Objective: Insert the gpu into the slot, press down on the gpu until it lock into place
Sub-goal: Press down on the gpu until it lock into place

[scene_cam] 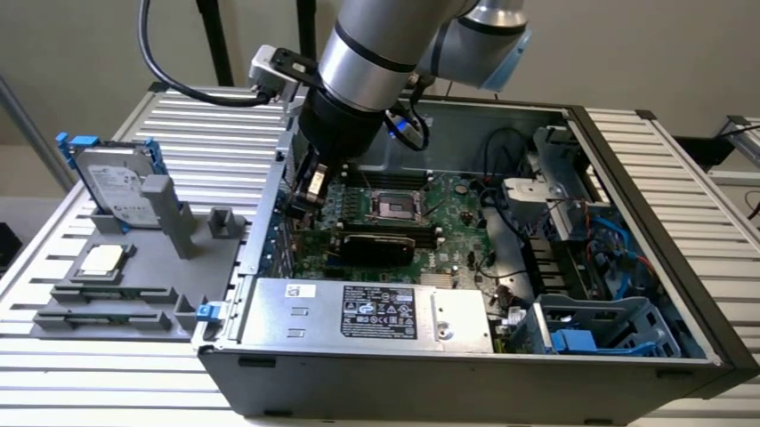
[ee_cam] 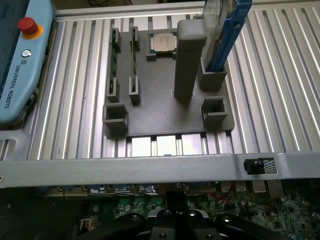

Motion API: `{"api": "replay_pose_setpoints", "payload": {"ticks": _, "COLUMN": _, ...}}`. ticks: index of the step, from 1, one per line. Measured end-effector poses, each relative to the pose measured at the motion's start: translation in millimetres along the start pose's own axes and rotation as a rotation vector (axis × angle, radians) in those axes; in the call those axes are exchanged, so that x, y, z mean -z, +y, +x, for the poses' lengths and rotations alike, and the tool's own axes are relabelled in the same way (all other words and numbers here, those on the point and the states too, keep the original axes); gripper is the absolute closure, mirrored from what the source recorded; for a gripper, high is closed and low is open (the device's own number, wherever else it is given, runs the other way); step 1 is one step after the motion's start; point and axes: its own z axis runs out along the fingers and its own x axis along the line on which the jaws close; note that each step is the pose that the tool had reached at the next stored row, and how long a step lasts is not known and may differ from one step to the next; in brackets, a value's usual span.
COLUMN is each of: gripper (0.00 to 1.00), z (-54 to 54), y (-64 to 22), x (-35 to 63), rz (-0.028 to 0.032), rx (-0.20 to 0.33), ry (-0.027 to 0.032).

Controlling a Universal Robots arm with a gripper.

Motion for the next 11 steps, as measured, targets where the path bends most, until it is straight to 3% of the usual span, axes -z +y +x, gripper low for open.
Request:
{"api": "replay_pose_setpoints", "payload": {"ticks": 7, "gripper": 0.89, "z": 0.0, "y": 0.1, "x": 11.7, "rz": 0.0017, "rx": 0.0, "ry": -0.0006}}
{"api": "replay_pose_setpoints", "payload": {"ticks": 8, "gripper": 0.89, "z": 0.0, "y": -0.4, "x": 12.4, "rz": 0.0064, "rx": 0.0, "ry": -0.001}}
{"api": "replay_pose_setpoints", "payload": {"ticks": 9, "gripper": 0.89, "z": 0.0, "y": -0.9, "x": 12.8, "rz": 0.0166, "rx": 0.0, "ry": -0.0016}}
{"api": "replay_pose_setpoints", "payload": {"ticks": 11, "gripper": 0.89, "z": -0.1, "y": -2.3, "x": 13.3, "rz": 0.0436, "rx": 0.0, "ry": -0.0032}}
